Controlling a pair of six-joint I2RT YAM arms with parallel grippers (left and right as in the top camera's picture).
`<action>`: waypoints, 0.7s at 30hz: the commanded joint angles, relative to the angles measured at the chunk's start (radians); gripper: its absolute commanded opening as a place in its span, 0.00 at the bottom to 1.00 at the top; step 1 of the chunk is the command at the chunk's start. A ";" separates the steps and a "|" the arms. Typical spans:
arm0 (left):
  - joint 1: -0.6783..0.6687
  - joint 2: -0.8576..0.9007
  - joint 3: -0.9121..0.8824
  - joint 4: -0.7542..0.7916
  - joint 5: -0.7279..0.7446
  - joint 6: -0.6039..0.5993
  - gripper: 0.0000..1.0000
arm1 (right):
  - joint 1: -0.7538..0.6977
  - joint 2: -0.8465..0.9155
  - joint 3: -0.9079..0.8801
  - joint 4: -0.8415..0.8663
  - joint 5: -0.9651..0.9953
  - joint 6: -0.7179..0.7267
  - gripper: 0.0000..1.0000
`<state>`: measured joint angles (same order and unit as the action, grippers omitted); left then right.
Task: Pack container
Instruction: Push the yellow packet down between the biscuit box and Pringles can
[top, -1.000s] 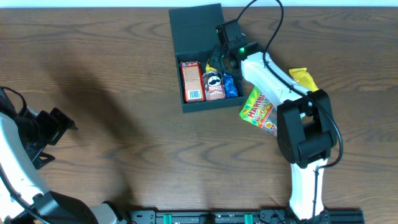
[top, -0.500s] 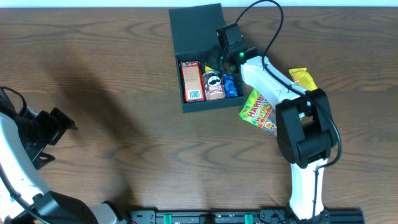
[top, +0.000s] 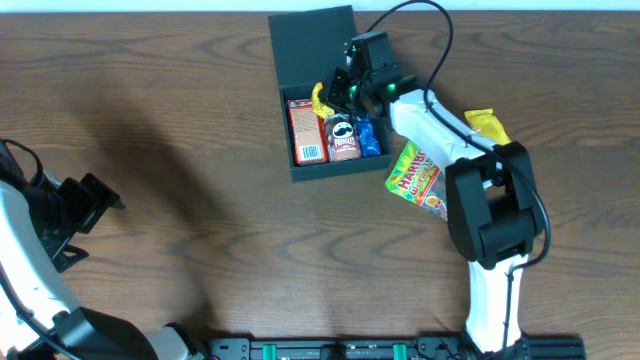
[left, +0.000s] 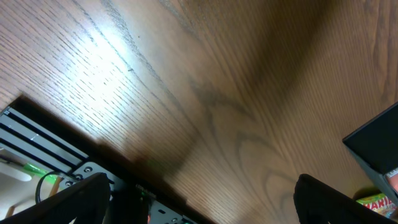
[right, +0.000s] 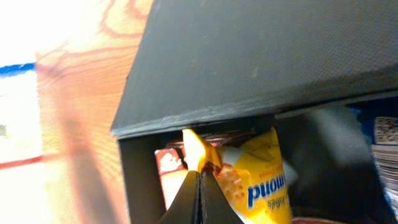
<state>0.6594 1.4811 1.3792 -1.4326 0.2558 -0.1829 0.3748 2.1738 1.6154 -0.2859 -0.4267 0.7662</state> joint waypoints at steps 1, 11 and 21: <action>0.004 -0.003 0.011 -0.003 -0.004 0.000 0.95 | -0.033 -0.050 -0.008 0.013 -0.131 -0.030 0.02; 0.004 -0.003 0.011 -0.003 -0.004 0.000 0.95 | -0.079 -0.075 -0.008 0.150 -0.393 0.077 0.02; 0.004 -0.003 0.011 -0.003 -0.004 0.000 0.95 | -0.080 -0.074 -0.100 0.251 -0.412 0.126 0.02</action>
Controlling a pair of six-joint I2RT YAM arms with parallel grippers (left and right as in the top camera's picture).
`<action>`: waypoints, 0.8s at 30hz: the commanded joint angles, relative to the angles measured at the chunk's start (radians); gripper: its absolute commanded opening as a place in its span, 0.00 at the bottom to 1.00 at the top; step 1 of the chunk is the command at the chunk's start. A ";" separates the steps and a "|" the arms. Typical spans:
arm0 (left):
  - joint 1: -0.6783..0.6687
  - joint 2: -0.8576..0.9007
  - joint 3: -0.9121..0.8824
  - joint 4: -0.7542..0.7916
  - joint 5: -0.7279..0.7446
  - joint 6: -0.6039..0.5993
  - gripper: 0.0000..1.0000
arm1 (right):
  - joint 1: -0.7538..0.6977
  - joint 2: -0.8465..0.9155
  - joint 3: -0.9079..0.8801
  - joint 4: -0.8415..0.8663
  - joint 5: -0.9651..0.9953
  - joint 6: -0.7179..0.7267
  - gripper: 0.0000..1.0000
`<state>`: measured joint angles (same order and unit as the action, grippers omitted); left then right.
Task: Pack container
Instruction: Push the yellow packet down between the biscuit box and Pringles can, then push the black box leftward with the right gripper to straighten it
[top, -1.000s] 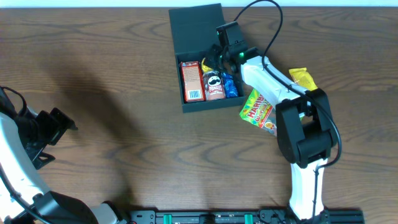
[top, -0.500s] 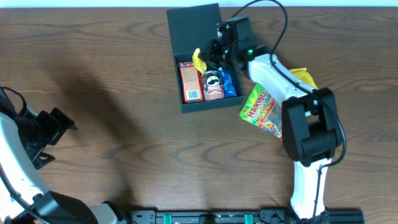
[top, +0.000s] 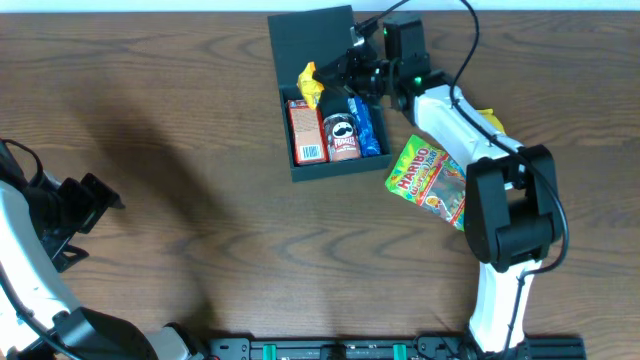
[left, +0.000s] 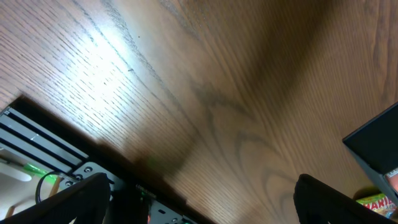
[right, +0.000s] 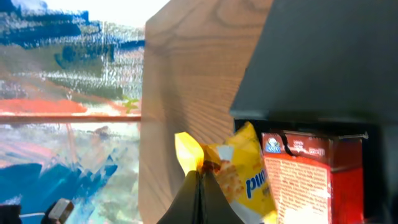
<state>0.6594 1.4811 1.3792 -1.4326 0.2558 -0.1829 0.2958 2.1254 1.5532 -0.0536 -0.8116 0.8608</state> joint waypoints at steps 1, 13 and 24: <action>0.004 -0.003 0.011 -0.003 -0.004 0.000 0.95 | -0.001 -0.025 -0.062 0.056 -0.027 0.042 0.02; 0.004 -0.003 0.011 -0.003 -0.004 0.000 0.95 | -0.002 -0.025 -0.197 0.173 0.117 -0.014 0.02; 0.004 -0.004 0.011 -0.003 -0.004 0.000 0.95 | -0.005 -0.025 -0.200 0.117 0.341 -0.157 0.02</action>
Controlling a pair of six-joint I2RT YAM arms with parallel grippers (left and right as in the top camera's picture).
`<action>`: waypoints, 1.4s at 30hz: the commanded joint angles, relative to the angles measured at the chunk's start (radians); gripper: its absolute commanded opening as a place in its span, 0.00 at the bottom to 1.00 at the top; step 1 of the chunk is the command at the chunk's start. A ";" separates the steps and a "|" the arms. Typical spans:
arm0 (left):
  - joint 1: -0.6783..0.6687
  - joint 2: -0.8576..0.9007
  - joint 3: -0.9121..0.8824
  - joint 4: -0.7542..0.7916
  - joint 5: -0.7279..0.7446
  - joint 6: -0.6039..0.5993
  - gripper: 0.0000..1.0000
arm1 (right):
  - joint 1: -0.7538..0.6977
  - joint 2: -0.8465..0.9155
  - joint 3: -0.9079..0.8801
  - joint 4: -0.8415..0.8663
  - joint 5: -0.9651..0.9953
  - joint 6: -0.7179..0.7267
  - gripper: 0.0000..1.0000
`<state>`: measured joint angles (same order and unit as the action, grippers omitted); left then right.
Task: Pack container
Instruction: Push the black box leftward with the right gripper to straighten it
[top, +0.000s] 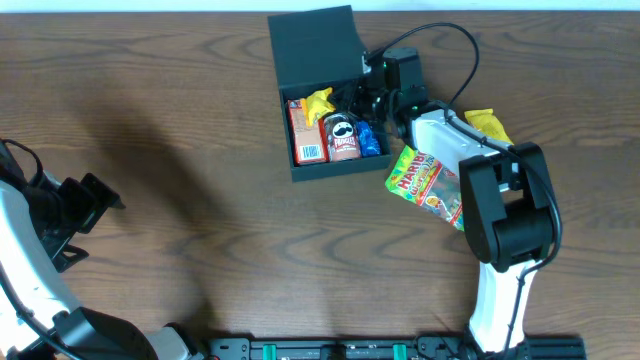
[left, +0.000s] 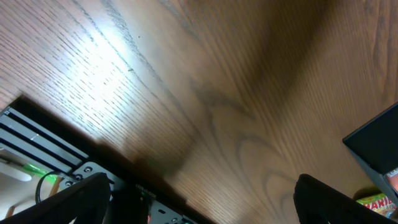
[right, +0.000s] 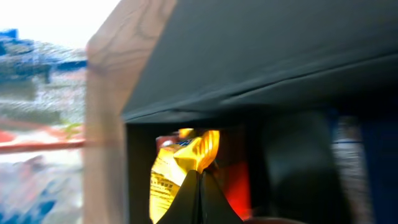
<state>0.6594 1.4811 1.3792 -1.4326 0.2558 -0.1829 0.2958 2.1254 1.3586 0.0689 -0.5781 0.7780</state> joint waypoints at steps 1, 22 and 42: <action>0.004 -0.003 0.011 -0.003 -0.004 0.000 0.95 | -0.005 -0.025 -0.005 -0.007 0.133 -0.087 0.02; 0.004 -0.003 0.011 -0.003 -0.004 0.000 0.95 | -0.005 -0.025 -0.005 -0.124 0.369 -0.139 0.01; 0.004 -0.003 0.011 -0.003 -0.004 0.000 0.95 | 0.017 -0.201 -0.005 -0.201 0.485 -0.171 0.01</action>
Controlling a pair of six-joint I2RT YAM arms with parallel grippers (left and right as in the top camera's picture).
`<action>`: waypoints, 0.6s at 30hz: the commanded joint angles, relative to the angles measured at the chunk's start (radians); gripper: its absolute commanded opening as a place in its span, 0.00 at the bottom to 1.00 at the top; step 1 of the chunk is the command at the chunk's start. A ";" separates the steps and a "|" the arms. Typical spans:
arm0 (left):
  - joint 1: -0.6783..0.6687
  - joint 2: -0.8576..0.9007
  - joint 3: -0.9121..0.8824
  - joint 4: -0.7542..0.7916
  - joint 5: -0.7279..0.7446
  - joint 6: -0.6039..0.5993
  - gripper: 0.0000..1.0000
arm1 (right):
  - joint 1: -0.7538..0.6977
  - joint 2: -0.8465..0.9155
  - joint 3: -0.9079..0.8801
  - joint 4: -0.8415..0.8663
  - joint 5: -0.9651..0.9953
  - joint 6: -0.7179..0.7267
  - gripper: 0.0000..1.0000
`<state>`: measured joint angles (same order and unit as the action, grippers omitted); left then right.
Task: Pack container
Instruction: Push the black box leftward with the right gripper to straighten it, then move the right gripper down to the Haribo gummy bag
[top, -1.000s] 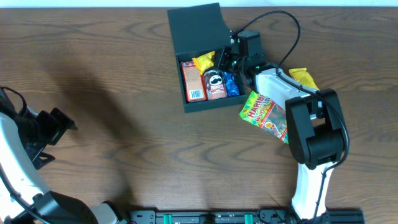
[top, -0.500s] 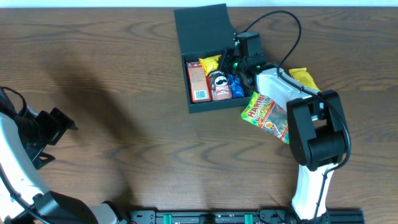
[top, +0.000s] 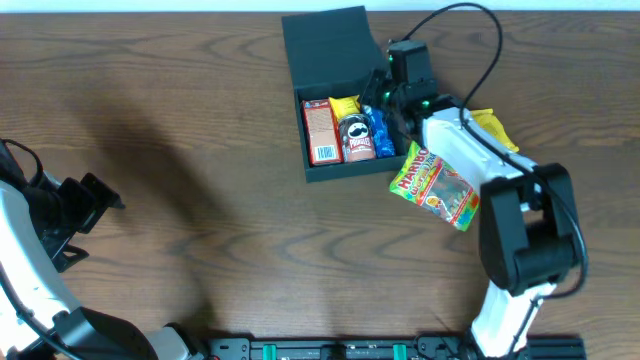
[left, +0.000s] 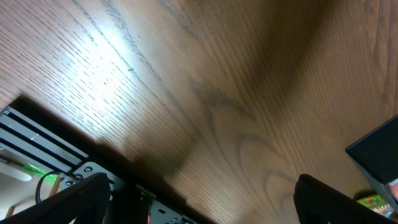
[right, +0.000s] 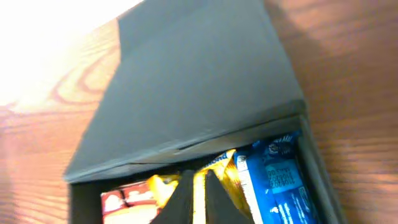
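Note:
The dark box (top: 318, 172) stands with its lid (top: 325, 45) raised at the back. Inside are a red carton (top: 320, 132), a Pringles can (top: 358, 138), a blue pack (top: 381, 130) and a yellow snack packet (top: 346, 106) at the back. My right gripper (right: 199, 182) hangs over the box's back right part. Its fingers (right: 183, 194) are a narrow gap apart over the yellow packet (right: 231, 180). A Haribo bag (top: 436, 184) and a second yellow packet (top: 491, 124) lie on the table to the right. My left gripper (left: 202, 183) is wide open and holds nothing.
The left arm (top: 60, 215) rests at the table's left edge, far from the box. A black rail (top: 400, 349) runs along the front edge. The right arm's cable (top: 470, 30) loops over the back right.
The box has shifted a little to the right. The yellow packet now lies deeper in the box behind the can. My right gripper's fingers have parted slightly. The left arm is still.
My right gripper was shut on the yellow packet's corner at the box's back. Then it held the packet raised over the box's back left corner. Then the packet was low inside behind the carton. Now it lies in the box with the fingers parted.

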<state>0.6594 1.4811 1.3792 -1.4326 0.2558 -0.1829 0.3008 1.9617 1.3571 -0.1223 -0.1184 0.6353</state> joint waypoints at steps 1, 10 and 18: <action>0.004 -0.003 0.011 -0.003 -0.004 0.000 0.95 | 0.016 -0.043 -0.003 -0.019 0.027 -0.037 0.02; 0.004 -0.003 0.011 -0.003 -0.004 0.000 0.95 | 0.054 -0.308 -0.014 -0.367 0.251 -0.188 0.31; 0.004 -0.003 0.011 -0.003 -0.004 0.000 0.95 | 0.074 -0.566 -0.230 -0.483 0.230 -0.732 0.96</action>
<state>0.6594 1.4811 1.3792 -1.4326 0.2558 -0.1829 0.3546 1.4410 1.2118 -0.5724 0.1062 0.2058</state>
